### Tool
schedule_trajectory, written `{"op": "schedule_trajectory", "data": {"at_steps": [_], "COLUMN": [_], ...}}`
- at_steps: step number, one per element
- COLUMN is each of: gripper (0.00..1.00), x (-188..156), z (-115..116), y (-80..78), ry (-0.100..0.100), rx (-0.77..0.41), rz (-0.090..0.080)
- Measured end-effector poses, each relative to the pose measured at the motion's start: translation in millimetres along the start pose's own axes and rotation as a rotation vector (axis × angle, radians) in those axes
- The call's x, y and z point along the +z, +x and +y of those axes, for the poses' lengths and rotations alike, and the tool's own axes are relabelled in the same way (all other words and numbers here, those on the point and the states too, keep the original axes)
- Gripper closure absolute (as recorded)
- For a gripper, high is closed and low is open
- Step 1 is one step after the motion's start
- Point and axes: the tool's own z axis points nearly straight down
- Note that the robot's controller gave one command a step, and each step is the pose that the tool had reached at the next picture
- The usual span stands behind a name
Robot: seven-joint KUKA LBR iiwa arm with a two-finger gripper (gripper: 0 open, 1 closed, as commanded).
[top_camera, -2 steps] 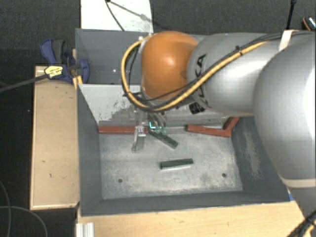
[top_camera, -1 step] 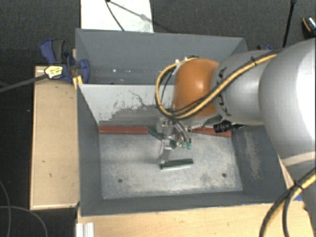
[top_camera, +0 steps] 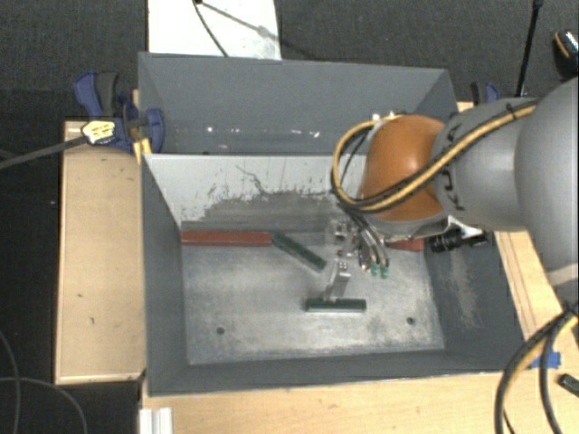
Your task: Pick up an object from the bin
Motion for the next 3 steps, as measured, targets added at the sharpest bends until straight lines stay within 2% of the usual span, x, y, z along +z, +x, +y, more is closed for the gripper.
{"op": "schedule_trajectory", "data": {"at_steps": [1,2,3], "gripper": [0.0,1.0,1.0], "x": [5.5,5.0,-125.1], "z": [26.9,25.9,36.2], "y": [-8.9,-9.1,2.5], "ry": [-0.005,-0.005,-0.007], "rx": [-0.04,-0.034,0.011], "rz": [-0.004,-0.005,-0.009]}}
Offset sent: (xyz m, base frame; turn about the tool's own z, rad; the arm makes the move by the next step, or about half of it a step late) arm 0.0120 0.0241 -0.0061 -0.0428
